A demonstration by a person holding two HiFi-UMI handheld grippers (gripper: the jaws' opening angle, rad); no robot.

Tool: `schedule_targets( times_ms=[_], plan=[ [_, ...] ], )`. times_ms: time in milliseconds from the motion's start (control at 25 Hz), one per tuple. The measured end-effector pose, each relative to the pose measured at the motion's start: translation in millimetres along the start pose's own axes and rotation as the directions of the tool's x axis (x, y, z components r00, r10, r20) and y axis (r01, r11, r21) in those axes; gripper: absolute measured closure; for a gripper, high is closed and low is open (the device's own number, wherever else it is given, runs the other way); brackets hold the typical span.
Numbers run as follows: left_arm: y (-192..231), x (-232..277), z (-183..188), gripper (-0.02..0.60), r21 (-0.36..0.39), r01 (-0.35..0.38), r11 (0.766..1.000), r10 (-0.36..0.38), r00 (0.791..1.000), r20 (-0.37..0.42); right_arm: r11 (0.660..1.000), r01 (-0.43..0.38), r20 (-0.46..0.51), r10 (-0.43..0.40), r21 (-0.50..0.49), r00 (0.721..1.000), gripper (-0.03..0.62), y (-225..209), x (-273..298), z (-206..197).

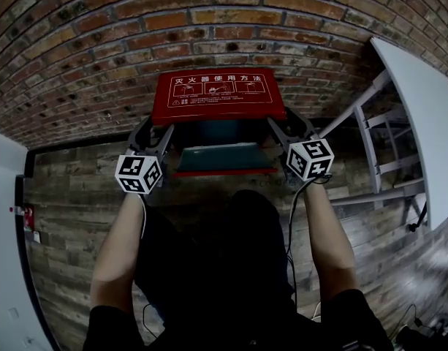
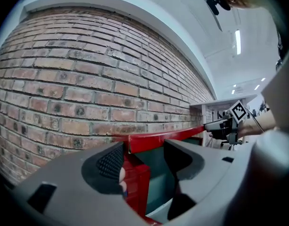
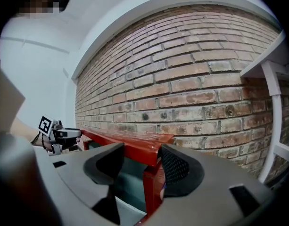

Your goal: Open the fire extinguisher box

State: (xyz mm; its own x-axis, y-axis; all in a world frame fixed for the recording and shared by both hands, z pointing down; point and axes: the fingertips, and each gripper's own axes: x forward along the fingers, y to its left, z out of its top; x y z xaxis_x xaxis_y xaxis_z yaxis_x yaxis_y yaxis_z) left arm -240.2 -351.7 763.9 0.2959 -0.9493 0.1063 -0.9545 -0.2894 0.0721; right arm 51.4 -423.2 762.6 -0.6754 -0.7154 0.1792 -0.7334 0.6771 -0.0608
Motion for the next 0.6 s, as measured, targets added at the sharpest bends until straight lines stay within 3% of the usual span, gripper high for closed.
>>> schedule_targets(
  times_ms=[200,480,600],
  plan=[
    [5,6,28,0.276,0.033,0.011,0.999,-0.012,1.0,0.013,0.999,-0.023,0.004,0.023,0.04,1.0,0.339,-5,5,32],
    [23,35,84,0.298,0.075,-0.019,0.997,0.015,0.999,0.051,0.993,-0.033,0.084,0.024,0.113,0.996,0.339,-25,29,97],
    [33,54,104,0.298,0.054,-0.033,0.998,0.03,0.997,0.069,0.993,-0.015,0.103,0.003,0.117,0.995,0.339,-38,47,119]
  ],
)
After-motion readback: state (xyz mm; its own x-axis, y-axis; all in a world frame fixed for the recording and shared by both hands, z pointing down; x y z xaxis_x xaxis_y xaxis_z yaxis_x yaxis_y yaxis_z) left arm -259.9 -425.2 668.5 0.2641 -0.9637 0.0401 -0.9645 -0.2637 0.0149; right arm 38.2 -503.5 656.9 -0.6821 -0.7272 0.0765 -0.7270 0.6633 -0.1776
